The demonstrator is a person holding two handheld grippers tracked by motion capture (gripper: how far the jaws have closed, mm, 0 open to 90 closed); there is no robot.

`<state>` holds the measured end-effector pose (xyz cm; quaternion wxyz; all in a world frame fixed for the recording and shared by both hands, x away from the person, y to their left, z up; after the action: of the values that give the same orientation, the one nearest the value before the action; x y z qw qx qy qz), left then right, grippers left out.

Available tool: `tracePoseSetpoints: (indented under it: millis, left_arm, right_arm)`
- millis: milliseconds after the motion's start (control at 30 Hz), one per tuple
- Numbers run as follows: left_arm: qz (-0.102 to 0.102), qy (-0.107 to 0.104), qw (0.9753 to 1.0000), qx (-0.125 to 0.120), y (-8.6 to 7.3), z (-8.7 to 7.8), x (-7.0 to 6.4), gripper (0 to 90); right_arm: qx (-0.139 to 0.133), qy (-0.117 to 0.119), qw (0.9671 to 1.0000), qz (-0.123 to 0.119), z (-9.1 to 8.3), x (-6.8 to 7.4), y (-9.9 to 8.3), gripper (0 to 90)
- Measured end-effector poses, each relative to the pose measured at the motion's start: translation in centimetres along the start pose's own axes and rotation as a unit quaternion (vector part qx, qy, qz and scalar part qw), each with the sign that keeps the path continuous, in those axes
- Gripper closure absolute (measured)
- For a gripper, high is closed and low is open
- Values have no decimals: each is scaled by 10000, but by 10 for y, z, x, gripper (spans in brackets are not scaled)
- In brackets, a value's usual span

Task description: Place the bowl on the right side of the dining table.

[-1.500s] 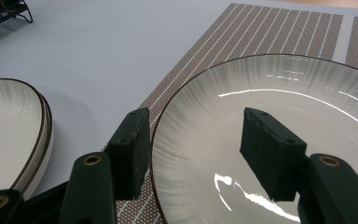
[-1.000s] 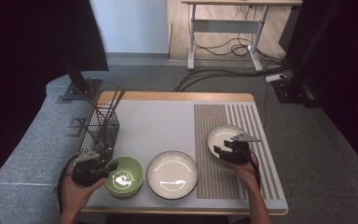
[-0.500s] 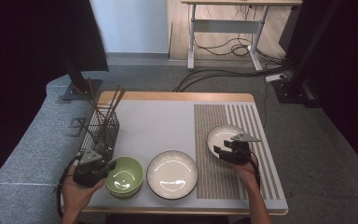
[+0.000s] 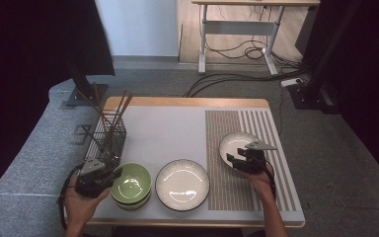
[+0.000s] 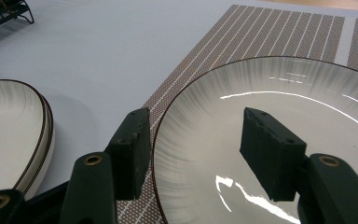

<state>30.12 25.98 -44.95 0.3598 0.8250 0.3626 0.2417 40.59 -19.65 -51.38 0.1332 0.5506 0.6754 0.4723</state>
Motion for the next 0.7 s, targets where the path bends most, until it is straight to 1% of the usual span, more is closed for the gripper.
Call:
tracePoseSetpoints:
  millis: [200,333,433,567,700]
  left_arm:
    - [-112,5,9997,-201,1,-7,4,828]
    - [-210,-13,9991,-357,2,-12,8,828]
    - [-257,-59,9988,-412,2,-14,9,828]
    - [-238,-52,9989,-408,3,-13,8,827]
    - [-223,-73,9989,-405,4,-11,7,827]
  right_arm:
    - [-8,15,10000,-10,0,2,0,428]
    - [-32,101,9999,13,0,6,1,428]
    - [-39,193,9998,-14,0,13,2,427]
    - [-46,364,9993,-88,0,25,4,426]
    - [69,568,9982,-170,2,37,3,426]
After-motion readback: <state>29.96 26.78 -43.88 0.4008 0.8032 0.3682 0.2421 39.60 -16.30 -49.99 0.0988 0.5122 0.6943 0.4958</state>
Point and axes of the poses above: each handheld gripper's, and its own axes: z roughly forward along the jaws, y roughly out of its top, x roughly to its left, the point moved 4 cm from there along z, roughly forward along the jaws, and after that the axes turned 14 degrees about z, right-handed, at the moved point
